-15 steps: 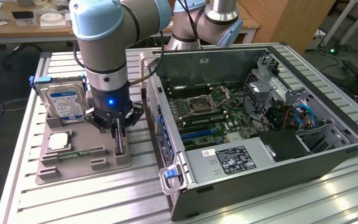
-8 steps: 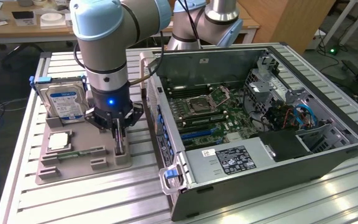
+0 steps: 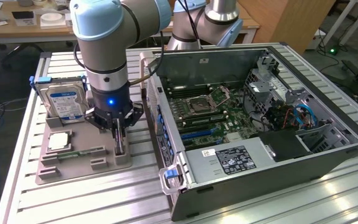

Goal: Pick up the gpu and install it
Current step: 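Pick up the gpu and move the gpu toward the slot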

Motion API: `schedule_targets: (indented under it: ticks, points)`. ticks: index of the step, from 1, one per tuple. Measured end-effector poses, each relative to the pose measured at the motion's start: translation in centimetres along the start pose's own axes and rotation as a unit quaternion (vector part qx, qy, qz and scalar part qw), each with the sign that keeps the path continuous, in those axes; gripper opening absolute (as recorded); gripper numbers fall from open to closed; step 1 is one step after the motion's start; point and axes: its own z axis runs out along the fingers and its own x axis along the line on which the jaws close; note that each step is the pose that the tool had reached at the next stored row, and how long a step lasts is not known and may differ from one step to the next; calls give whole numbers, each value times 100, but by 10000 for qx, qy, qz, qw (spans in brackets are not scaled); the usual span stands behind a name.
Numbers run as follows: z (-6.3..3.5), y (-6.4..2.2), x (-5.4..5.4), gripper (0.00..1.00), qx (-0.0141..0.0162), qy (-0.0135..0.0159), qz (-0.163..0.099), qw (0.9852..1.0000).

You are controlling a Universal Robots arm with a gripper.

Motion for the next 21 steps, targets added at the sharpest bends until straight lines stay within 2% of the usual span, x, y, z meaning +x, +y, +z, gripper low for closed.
schedule_targets:
  ticks: [8,21]
  points:
    - [-5,0,-1,28,-2,-3,0,10000]
    - [-202,-1,-2,28,-2,1,0,10000]
